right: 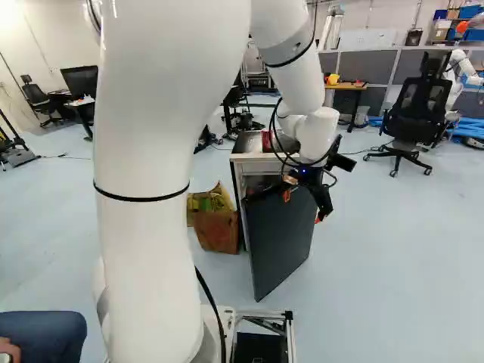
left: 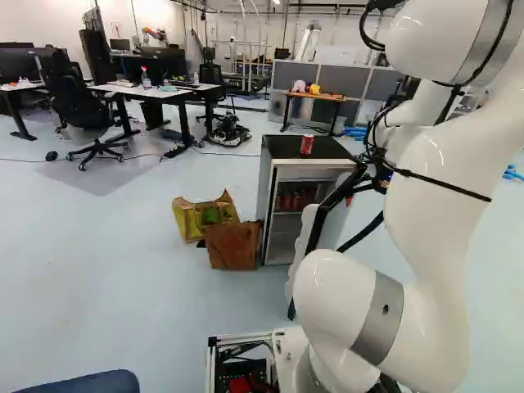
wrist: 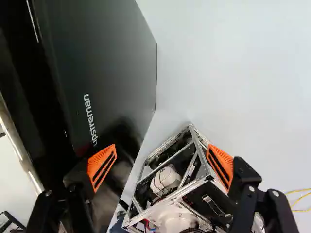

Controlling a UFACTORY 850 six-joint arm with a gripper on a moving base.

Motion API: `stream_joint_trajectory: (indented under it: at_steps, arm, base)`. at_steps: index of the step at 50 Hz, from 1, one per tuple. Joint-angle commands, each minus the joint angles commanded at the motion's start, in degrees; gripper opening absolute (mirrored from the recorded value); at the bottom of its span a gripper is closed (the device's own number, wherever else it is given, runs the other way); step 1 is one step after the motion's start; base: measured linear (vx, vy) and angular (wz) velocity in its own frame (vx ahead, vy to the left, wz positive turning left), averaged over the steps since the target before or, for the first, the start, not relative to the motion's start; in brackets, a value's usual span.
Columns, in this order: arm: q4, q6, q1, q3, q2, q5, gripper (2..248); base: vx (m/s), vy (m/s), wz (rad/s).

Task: Grab a drink from the fridge

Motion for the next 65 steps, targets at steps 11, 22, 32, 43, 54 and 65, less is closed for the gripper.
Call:
stream_joint_trajectory:
  at_steps: [11,22,32,43,54,65]
  arm:
    - [0.0,0.0,2.1,1.9,1.3,0.9,247]
    - [0.0,0.0,4.2,3.6,2.6,2.5,247]
    - [0.0,0.0,6.3,5.1,3.7,4.6,247]
    - [0.0,0.0,8.6,6.6,4.8,7.0,247]
    - [0.0,0.0,11.0,7.9,5.8,9.5,247]
    - [0.0,0.0,13.5,9.0,6.7,12.2,247]
  base:
    - [0.000,0.000,0.000]
    - [0.000,0.000,0.000]
    - [0.000,0.000,0.000]
    - [0.000,0.000,0.000]
    - [0.000,0.000,0.000]
    - [0.000,0.000,0.000]
